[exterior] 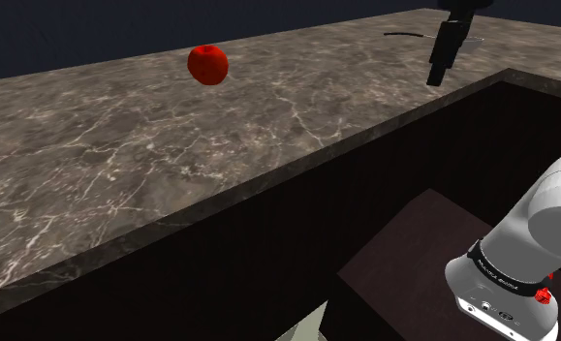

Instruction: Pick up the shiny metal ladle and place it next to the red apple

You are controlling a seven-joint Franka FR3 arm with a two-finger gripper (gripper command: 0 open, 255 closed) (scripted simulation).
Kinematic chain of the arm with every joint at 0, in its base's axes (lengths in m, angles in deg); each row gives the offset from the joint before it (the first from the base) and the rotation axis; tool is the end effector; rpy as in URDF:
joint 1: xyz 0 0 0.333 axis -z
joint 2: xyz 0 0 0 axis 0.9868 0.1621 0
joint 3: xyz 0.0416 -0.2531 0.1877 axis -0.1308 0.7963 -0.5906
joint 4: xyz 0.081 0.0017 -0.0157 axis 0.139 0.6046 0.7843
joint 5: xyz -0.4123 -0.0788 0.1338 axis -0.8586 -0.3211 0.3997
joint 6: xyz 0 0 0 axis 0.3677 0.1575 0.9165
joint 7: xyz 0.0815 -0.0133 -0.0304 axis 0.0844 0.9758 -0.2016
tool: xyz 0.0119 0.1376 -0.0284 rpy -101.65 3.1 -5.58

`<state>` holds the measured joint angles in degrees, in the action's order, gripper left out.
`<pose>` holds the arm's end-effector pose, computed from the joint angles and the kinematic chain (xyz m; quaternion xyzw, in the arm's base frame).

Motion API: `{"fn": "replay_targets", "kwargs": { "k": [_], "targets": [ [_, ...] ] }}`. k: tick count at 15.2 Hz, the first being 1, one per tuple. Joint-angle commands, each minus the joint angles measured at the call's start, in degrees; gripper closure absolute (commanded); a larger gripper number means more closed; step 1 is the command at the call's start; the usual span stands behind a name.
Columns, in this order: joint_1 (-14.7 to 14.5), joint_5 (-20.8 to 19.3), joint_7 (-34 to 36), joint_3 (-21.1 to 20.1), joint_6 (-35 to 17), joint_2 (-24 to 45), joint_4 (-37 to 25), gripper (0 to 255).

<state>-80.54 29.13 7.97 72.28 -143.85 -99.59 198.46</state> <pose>0.3327 0.0265 0.5874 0.9934 0.1049 -0.0316 0.0324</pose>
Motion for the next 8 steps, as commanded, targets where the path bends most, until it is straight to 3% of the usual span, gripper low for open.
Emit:
{"fn": "replay_targets", "kwargs": {
  "k": [1,8],
  "targets": [
    [0.00,0.00,0.00,0.00,0.00,0.00,0.00,0],
    [3.66,-2.33,-3.87,7.48,-2.42,10.03,-8.26,0]
  ]
}}
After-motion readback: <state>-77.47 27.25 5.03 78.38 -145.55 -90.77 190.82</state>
